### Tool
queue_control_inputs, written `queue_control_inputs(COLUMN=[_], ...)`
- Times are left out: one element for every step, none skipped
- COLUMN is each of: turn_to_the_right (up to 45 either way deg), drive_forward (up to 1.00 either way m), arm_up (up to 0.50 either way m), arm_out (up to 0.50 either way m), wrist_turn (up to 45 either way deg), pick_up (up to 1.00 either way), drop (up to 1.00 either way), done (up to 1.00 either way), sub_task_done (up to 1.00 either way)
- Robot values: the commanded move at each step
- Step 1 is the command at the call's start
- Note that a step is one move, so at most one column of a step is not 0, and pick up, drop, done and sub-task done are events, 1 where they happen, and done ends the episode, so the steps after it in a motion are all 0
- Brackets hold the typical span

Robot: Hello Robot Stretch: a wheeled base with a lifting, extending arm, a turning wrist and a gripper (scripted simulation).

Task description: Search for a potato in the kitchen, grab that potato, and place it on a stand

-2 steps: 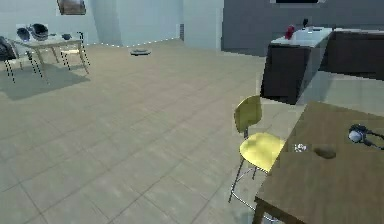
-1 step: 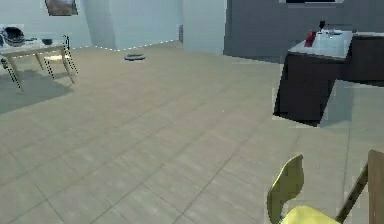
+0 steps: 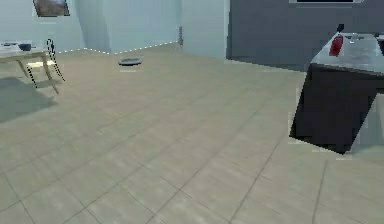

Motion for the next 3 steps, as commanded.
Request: queue_control_inputs(turn_to_the_right=[33.0, 3.0, 0.0], drive_forward=[0.0, 0.0, 0.5], arm_up=[0.0, 0.0, 0.0], arm_out=[0.0, 0.0, 0.0], wrist_turn=[0.0, 0.0, 0.0], pick_up=[0.0, 0.0, 0.0], drop=[0.0, 0.0, 0.0], done=[0.0, 0.0, 0.0], sub_task_done=[0.0, 0.0, 0.0])
